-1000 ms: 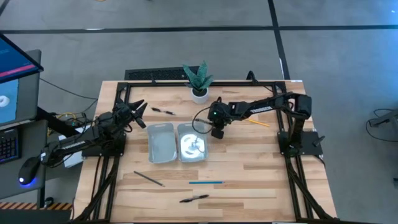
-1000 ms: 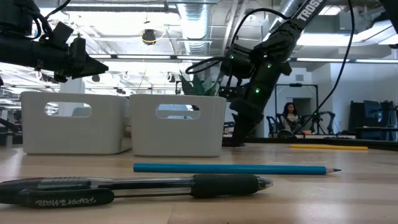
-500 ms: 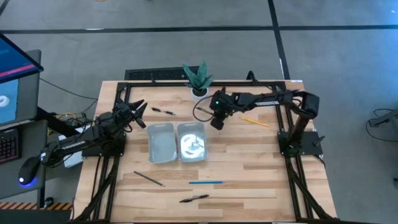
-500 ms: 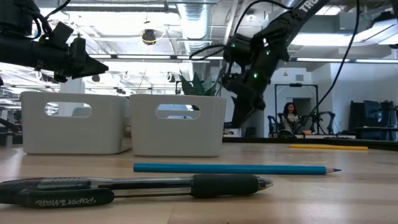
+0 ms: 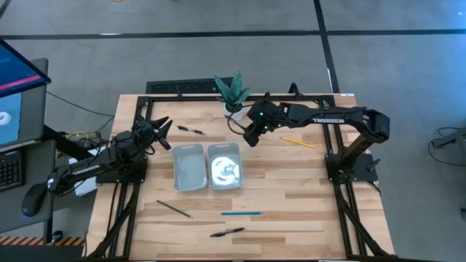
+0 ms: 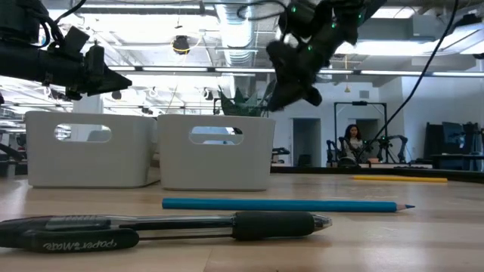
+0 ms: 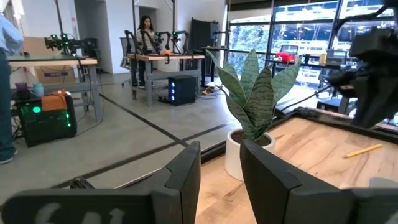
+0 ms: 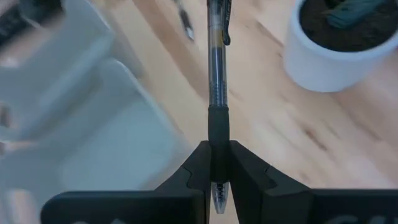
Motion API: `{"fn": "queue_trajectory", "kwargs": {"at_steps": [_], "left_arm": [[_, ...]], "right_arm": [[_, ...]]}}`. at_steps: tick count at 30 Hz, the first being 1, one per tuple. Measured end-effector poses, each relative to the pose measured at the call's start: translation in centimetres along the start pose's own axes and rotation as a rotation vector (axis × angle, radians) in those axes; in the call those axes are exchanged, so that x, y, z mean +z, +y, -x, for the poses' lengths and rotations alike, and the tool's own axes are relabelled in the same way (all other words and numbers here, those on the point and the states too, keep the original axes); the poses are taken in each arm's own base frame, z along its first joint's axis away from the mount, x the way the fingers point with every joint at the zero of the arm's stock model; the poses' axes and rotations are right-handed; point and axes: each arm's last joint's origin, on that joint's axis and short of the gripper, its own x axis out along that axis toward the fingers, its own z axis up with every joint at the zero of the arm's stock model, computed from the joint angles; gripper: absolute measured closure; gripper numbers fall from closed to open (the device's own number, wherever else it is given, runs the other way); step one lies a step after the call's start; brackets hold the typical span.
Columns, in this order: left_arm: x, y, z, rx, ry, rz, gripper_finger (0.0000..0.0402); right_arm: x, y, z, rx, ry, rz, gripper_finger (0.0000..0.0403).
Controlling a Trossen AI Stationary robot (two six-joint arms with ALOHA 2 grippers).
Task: Sort pens & pencils
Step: Put the top right black pen into the right gray bin
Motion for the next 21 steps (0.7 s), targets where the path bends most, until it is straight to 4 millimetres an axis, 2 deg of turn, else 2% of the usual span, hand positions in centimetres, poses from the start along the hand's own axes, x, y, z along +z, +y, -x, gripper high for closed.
{"fn": "queue_trajectory", "kwargs": {"at_steps": [8,15,21], "left_arm": [[0.0,0.0,0.0,0.0,0.0,-0.001,0.0298],[0.0,0.0,0.0,0.0,0.0,-0.001,0.0298],[0.0,0.0,0.0,-0.001,0.0,-0.001,0.0298]], "right_arm": [[-0.4,4.2,0.4,0.113,-0.035,-0.066,0.0341],[-1.3,7.9,-0.4,0.209,-0.061,-0.195,0.034],[-2.8,9.9,-1.2,0.215,-0.015,-0.305,0.034]]}}
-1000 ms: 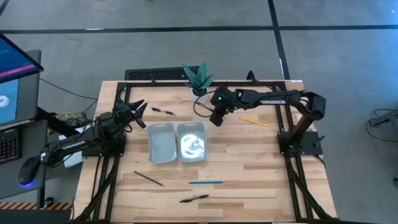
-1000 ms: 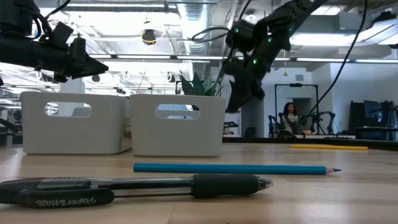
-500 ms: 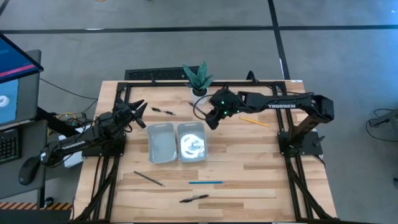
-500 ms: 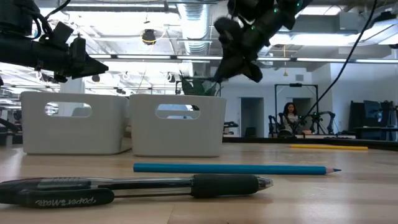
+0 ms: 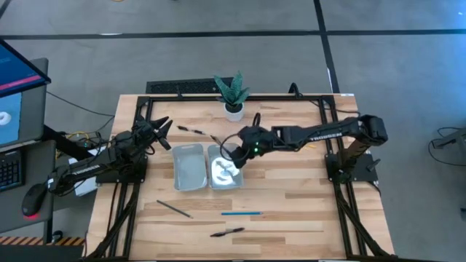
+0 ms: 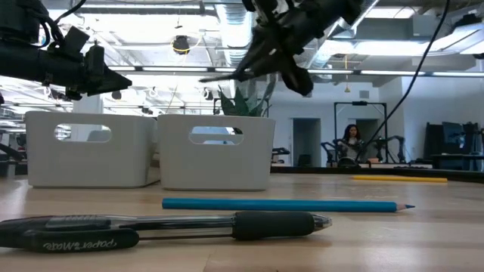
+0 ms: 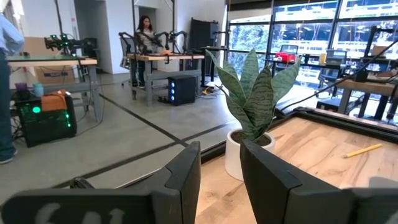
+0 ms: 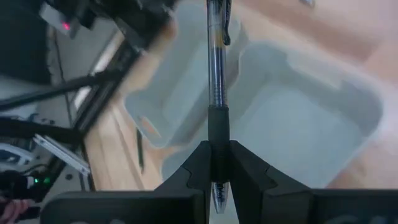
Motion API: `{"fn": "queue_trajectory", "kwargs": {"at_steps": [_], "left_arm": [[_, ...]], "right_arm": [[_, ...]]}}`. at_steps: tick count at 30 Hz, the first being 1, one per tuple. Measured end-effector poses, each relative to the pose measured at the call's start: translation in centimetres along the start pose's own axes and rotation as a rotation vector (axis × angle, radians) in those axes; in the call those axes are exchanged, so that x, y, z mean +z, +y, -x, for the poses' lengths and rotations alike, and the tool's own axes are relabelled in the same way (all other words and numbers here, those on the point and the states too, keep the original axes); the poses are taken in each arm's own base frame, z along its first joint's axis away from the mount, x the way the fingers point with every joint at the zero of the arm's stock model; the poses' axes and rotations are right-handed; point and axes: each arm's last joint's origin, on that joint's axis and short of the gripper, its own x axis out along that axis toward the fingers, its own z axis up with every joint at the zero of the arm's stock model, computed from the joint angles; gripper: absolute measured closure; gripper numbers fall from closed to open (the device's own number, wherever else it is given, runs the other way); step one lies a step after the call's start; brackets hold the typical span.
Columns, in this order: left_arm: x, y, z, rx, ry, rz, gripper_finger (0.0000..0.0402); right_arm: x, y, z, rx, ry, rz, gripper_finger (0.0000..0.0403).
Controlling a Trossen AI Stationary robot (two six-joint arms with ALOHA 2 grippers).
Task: Sort pens & pencils
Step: Put the top right black pen into the right gray bin
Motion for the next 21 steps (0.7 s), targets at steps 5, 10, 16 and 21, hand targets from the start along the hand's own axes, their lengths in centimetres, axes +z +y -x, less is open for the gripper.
{"fn": "queue_trajectory", "kwargs": {"at_steps": [5,10,16,21], "left_arm": [[0.0,0.0,0.0,-0.001,0.0,-0.001,0.0298],[0.0,0.0,0.0,-0.002,0.0,-0.048,0.0298],[-0.1,0.0,0.0,-0.005,0.007,-0.057,0.0298],[-0.1,-0.1,-0.1,-0.005,0.018,-0.057,0.0298]], "right_arm": [[-1.5,0.7,-1.4,0.0,0.011,-0.054,0.0339],[-2.6,0.8,-2.5,-0.032,0.017,-0.097,0.0339],[-3.2,0.7,-3.2,-0.056,0.035,-0.123,0.0339],[-4.3,0.3,-4.3,-0.092,0.091,-0.152,0.0339]]}}
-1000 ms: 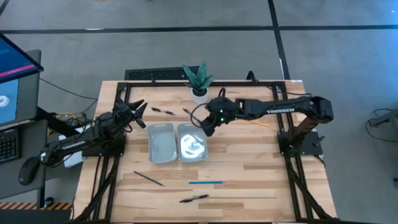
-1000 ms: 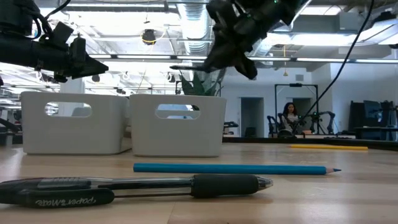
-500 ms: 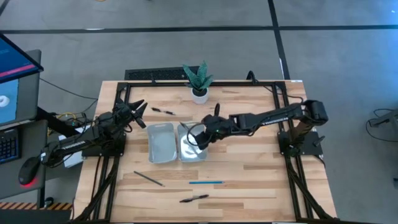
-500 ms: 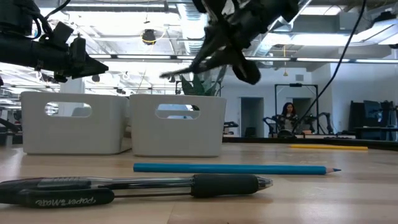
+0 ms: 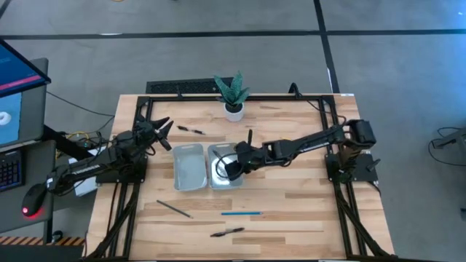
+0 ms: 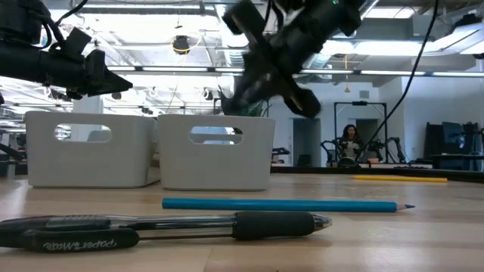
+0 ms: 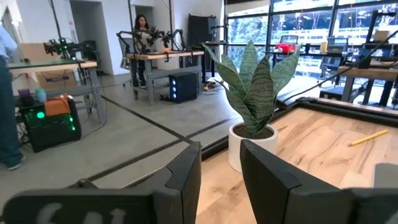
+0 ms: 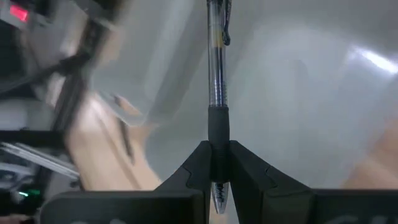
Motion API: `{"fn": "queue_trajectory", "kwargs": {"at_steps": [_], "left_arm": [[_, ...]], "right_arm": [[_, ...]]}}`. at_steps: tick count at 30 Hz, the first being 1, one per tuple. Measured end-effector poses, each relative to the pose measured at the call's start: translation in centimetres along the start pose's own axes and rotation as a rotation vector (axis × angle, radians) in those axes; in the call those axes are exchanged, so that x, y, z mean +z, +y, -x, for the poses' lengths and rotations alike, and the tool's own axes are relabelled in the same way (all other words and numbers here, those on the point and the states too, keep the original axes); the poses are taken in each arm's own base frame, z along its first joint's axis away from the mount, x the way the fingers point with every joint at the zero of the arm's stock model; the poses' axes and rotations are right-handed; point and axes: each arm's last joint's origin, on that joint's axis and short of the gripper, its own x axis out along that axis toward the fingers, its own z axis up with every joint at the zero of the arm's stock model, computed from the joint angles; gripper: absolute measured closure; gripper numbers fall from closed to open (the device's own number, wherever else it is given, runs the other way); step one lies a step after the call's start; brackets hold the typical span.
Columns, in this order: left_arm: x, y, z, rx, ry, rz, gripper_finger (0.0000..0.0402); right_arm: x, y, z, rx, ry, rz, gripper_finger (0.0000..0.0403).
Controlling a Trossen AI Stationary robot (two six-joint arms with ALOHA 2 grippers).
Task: Sort pens & pencils
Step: Put the top right black pen into the right gray bin, then put the top black pen into the right gray bin
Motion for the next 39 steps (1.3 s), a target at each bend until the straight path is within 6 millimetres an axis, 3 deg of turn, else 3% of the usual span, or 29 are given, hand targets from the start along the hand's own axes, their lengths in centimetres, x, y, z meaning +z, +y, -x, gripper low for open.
{"fn": "queue_trajectory", "kwargs": {"at_steps": [6,25,39], "left_arm": [[-0.1,0.0,0.0,-0.002,0.006,-0.004,0.0298],[-0.1,0.0,-0.1,-0.001,0.009,-0.005,0.0298],[-0.1,0.0,-0.1,-0.001,0.009,-0.005,0.0298]], "right_arm": [[-1.3,-0.2,-1.6,-0.014,0.036,0.007,0.0339],[-1.1,-0.1,-1.4,-0.005,0.029,-0.047,0.0337],[-0.9,0.0,-1.4,0.009,0.023,-0.01,0.0253]]}}
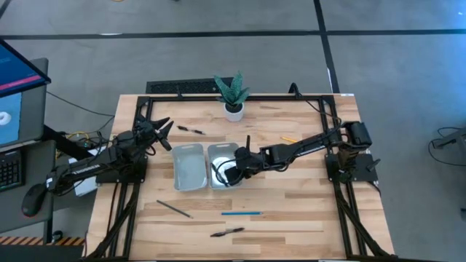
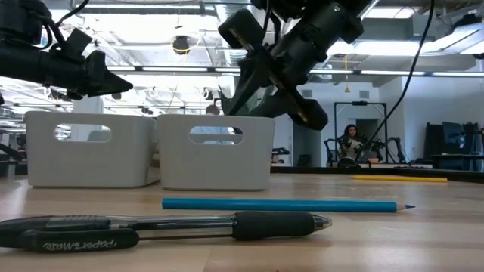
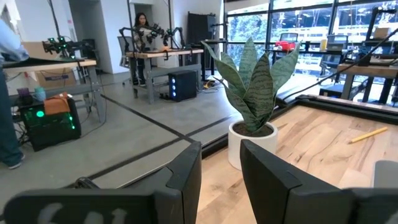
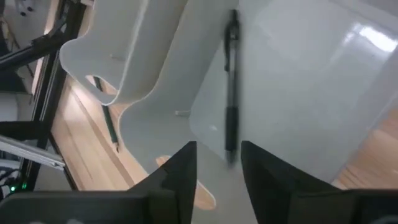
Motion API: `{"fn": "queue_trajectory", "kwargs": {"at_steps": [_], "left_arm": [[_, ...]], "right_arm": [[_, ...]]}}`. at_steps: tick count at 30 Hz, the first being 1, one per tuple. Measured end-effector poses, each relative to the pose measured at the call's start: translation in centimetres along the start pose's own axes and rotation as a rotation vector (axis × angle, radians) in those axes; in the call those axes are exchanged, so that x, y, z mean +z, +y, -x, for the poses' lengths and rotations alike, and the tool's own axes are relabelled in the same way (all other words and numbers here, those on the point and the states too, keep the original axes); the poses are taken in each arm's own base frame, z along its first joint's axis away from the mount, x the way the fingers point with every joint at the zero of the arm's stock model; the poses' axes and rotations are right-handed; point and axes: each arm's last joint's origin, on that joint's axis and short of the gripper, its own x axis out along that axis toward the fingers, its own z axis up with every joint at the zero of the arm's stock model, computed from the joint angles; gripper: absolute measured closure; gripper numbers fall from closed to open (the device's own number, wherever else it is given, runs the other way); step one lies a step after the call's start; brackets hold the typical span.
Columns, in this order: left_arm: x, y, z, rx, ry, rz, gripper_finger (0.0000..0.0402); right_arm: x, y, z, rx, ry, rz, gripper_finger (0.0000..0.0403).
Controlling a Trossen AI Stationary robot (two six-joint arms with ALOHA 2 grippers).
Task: Sort pens & pencils
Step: Put the top black pen into the right gray bin
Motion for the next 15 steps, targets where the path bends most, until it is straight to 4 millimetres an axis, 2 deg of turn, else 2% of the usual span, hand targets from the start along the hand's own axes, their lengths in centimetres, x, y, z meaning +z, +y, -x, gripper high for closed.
{"fn": "queue_trajectory", "kwargs": {"at_steps": [7,15], "left_arm": [[0.0,0.0,0.0,0.0,-0.001,0.0,0.0298],[0.1,0.0,0.0,-0.001,-0.012,0.081,0.0298]], "right_arm": [[2.1,0.9,2.6,0.092,-0.088,0.119,0.0237],[5.8,0.4,8.1,0.096,-0.213,0.306,0.0239]]}}
